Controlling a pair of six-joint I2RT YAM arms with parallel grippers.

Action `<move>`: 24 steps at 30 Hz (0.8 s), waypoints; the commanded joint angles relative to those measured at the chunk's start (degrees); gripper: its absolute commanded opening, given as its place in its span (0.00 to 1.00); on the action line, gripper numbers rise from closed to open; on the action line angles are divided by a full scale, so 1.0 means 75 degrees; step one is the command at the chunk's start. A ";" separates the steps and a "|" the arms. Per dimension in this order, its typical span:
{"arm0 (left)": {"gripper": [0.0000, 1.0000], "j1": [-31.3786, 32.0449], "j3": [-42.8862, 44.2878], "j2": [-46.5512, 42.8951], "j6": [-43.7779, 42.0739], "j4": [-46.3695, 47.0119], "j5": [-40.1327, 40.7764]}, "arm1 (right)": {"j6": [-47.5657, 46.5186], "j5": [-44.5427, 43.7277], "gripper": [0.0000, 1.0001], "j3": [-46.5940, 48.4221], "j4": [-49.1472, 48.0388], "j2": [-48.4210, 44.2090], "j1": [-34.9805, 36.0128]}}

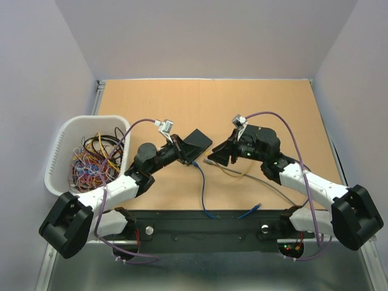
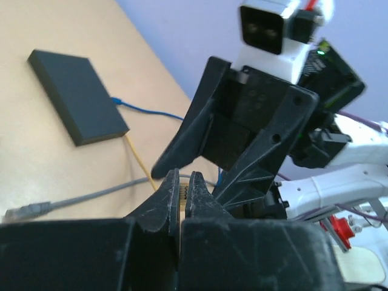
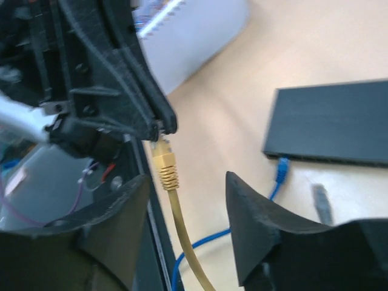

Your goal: Insert the plug into the switch port

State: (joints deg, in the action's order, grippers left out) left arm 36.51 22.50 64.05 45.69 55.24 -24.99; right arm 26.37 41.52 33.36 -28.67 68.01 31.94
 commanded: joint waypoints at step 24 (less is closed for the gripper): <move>0.00 0.0030 0.1277 0.0483 0.0541 -0.3522 0.1610 | -0.2192 -0.4047 0.39 0.1785 0.3213 0.0482 0.1729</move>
State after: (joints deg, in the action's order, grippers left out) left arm 36.67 29.93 67.88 49.91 27.40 -13.39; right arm 11.14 13.19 43.46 -3.79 70.76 44.07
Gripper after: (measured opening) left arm 0.062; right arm 0.389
